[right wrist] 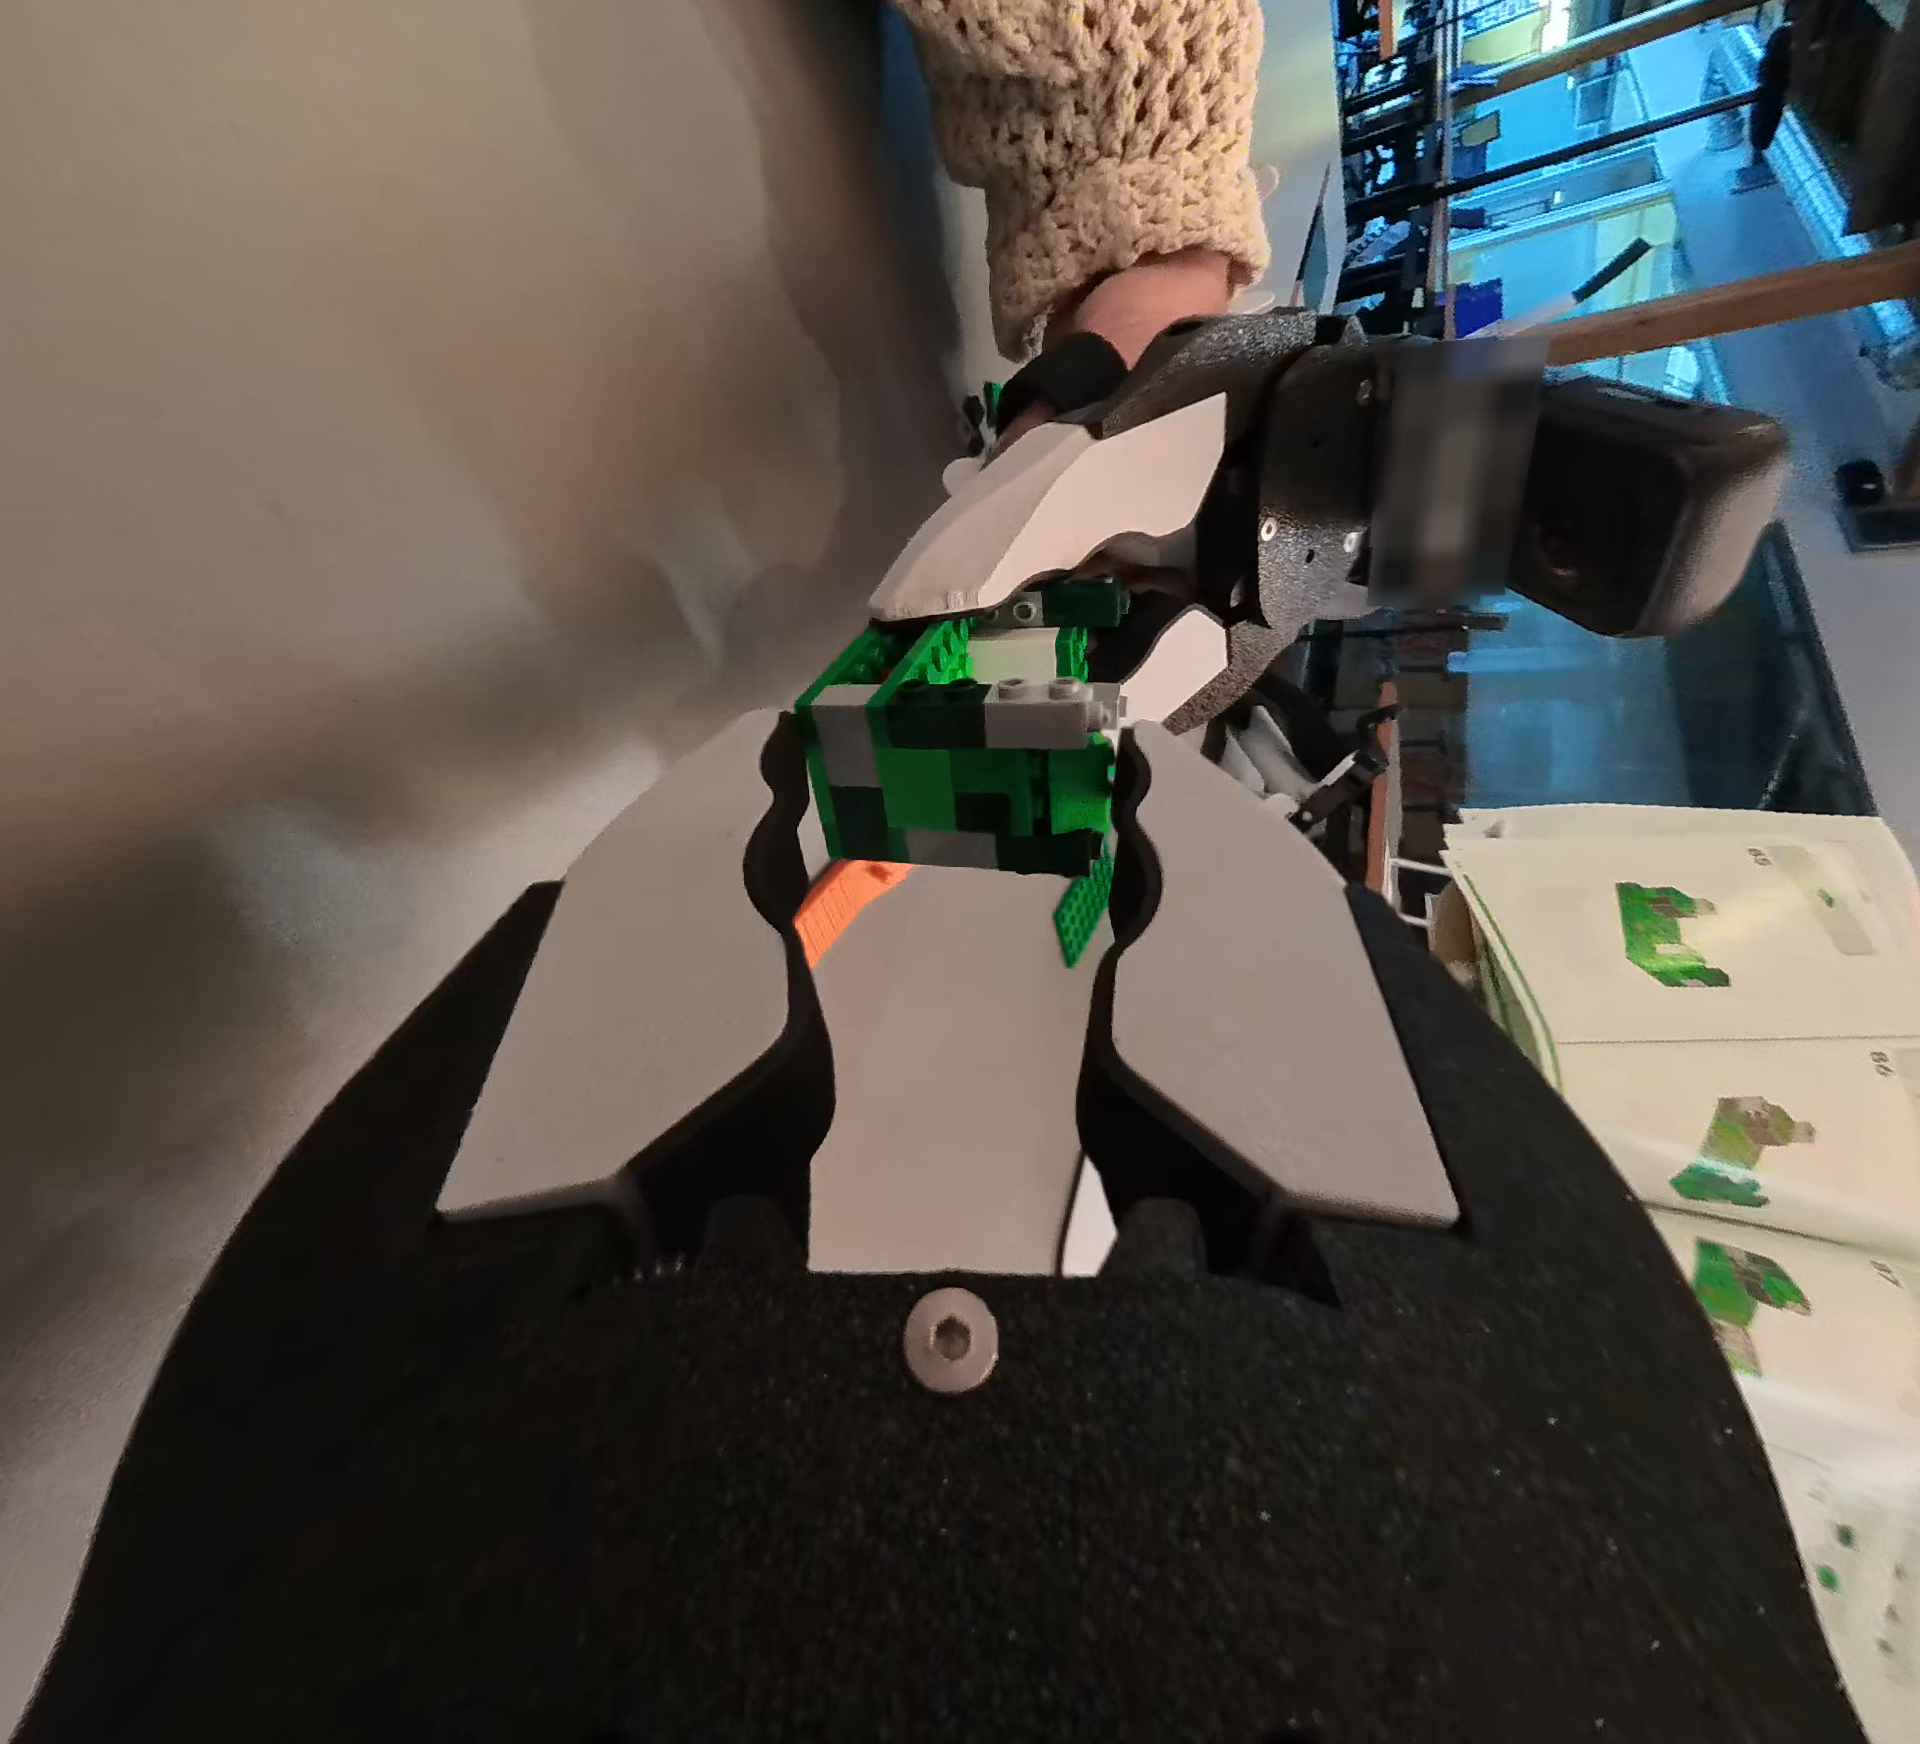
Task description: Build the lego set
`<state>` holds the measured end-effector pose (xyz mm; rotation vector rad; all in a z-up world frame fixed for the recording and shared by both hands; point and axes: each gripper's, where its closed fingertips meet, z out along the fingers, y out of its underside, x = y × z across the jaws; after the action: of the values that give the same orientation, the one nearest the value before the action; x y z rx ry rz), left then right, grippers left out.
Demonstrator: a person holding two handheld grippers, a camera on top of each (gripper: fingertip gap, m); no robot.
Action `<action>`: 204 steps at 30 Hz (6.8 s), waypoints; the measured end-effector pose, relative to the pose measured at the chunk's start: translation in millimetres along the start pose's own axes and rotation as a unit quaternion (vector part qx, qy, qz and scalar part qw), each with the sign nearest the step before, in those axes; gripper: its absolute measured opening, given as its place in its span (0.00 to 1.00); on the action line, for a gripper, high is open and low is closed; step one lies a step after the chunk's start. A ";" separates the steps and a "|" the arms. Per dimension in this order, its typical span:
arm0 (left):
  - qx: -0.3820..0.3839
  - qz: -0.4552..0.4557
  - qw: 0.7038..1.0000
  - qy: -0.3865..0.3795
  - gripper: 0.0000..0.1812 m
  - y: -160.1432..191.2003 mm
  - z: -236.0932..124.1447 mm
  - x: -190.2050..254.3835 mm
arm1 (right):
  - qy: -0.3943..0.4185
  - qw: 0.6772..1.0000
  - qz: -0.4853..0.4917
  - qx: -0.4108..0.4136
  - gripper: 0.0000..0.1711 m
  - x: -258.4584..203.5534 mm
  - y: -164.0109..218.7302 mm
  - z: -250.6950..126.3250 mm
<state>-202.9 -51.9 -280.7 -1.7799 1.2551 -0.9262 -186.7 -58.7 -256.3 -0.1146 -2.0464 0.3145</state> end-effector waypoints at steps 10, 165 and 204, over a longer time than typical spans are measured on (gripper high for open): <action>0.024 -0.007 1.000 0.014 0.22 -6.1 -3.8 3.4 | 0.022 1.000 0.001 0.018 0.32 7.4 -5.3 -4.3; -0.232 0.505 0.685 -0.471 0.10 12.8 -6.3 -50.6 | -0.008 0.956 0.271 -0.115 0.14 15.8 64.9 -58.0; -0.158 0.560 0.709 -0.398 0.10 15.8 26.9 -9.6 | -0.412 0.567 0.423 -0.574 0.09 -126.4 75.7 -139.4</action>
<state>-188.2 -41.8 -308.1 -0.9977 1.5223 0.7309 -8.0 11.2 -322.0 -2.1653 -2.5878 -0.6173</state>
